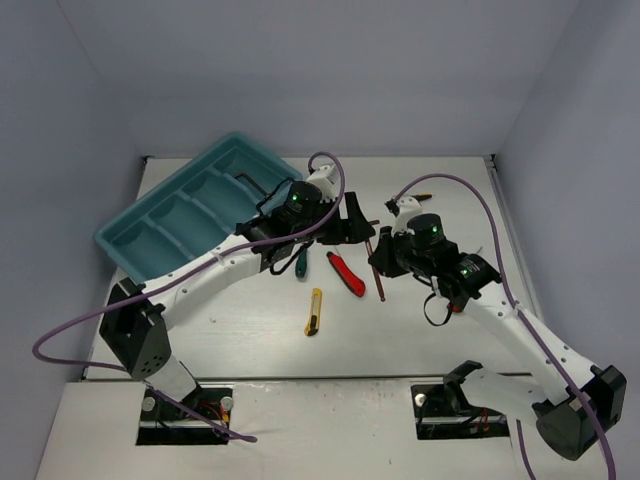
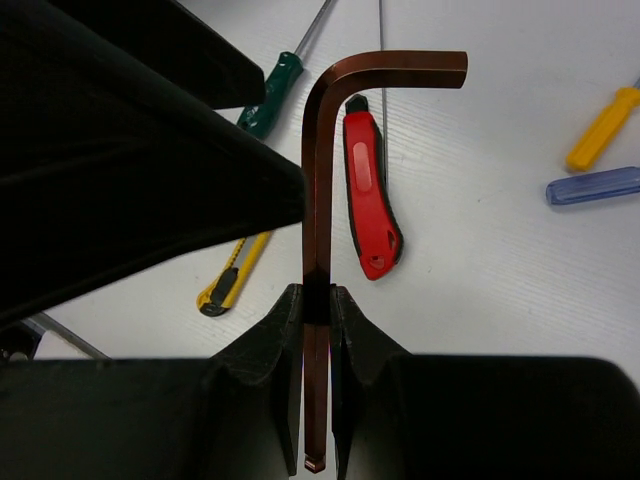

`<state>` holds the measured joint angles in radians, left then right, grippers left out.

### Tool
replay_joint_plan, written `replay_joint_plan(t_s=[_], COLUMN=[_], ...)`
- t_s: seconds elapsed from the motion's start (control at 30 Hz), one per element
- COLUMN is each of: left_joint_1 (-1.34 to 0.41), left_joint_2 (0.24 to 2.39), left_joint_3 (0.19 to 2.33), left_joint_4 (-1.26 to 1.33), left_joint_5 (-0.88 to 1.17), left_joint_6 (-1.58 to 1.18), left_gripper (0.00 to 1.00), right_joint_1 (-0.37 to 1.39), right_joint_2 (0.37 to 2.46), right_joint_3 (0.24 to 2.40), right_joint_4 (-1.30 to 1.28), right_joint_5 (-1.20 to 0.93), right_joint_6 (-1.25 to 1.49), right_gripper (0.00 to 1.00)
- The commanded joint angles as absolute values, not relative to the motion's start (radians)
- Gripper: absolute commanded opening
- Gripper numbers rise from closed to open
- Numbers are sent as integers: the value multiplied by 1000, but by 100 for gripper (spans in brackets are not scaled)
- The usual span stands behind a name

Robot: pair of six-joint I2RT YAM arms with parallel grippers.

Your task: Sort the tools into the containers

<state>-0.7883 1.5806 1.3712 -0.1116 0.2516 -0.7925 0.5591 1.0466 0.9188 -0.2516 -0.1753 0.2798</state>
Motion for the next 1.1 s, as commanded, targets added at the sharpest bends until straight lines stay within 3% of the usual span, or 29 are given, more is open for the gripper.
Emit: replay_joint_plan(t_s=[0.0, 0.07, 0.2, 0.37, 0.4, 0.5, 0.57, 0.63, 0.7, 0.93, 1.07], left_joint_1=[-804, -811, -813, -812, -812, -808, -796, -750, -706, -461, -332], left_joint_2=[1603, 1614, 1639, 1653, 1654, 1651, 1646, 1642, 1641, 1677, 1750], left_joint_3=[1435, 1444, 1445, 1449, 1450, 1449, 1448, 1444, 1447, 1551, 1661], left_joint_4=[-17, -17, 11, 40, 40, 36, 31, 23, 22, -1, -45], left_joint_5=[279, 279, 278, 291, 291, 284, 279, 283, 304, 347, 360], left_joint_6=[-803, -808, -827, -845, -844, -835, -832, -831, -837, -813, -787], left_gripper=[67, 64, 49, 4, 0, 0, 0, 0, 0, 0, 0], right_joint_1=[566, 566, 566, 566, 566, 566, 566, 565, 565, 563, 563], right_joint_2=[1015, 1017, 1021, 1030, 1033, 1041, 1043, 1037, 1020, 913, 870], right_joint_3=[977, 979, 979, 977, 977, 978, 980, 983, 989, 994, 957], right_joint_4=[-189, -185, -176, -160, -157, -153, -154, -155, -157, -180, -193], right_joint_5=[-211, -215, -223, -232, -234, -231, -225, -221, -219, -198, -147], right_joint_6=[284, 282, 282, 281, 281, 281, 283, 285, 286, 298, 318], right_gripper=[0, 0, 0, 0, 0, 1, 10, 53, 69, 83, 85])
